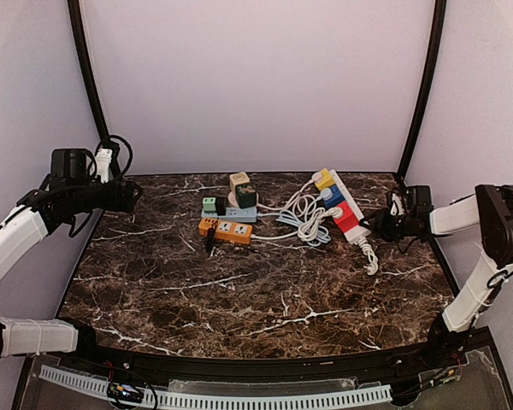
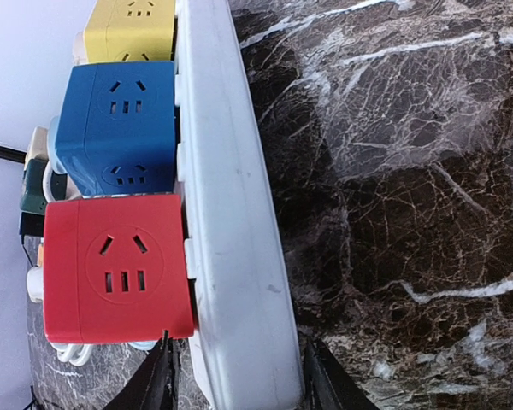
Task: Pull the plug off the socket
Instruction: Move the socket to the center of the board.
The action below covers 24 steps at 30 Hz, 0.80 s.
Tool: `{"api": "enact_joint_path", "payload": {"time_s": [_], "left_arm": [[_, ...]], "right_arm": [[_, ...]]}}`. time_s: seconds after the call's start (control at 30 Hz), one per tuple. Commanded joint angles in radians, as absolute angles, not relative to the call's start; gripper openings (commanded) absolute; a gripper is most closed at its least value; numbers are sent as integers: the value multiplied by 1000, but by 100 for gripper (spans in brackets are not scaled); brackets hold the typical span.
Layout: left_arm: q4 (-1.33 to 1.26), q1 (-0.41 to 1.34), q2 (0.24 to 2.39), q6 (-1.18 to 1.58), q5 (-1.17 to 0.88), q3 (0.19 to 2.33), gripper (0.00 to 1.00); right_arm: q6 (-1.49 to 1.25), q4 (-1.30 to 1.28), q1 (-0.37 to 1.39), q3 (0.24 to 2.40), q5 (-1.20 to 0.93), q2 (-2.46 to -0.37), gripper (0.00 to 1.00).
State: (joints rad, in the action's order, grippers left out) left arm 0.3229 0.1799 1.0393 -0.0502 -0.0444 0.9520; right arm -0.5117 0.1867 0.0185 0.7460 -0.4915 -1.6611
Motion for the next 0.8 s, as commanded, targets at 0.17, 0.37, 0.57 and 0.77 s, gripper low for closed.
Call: {"api": "enact_joint_path", "payload": {"time_s": [0.17,0.37,0.57,0.77], "left_arm": [[311,186,1009,-66,-50,930,100],[310,186,1005,-66,-50,928,100],[311,188,1004,-75,-82,928,100],[309,201,1005,-77,-119,926,100]], "right_arm": [[-527,226,15,756,-572,-1693,40],[-534,233,16,744,-576,-1685,18],[-537,227,15,733,-606,-1669,0],[-530,212,22,699,-689,-1636,0]]}}
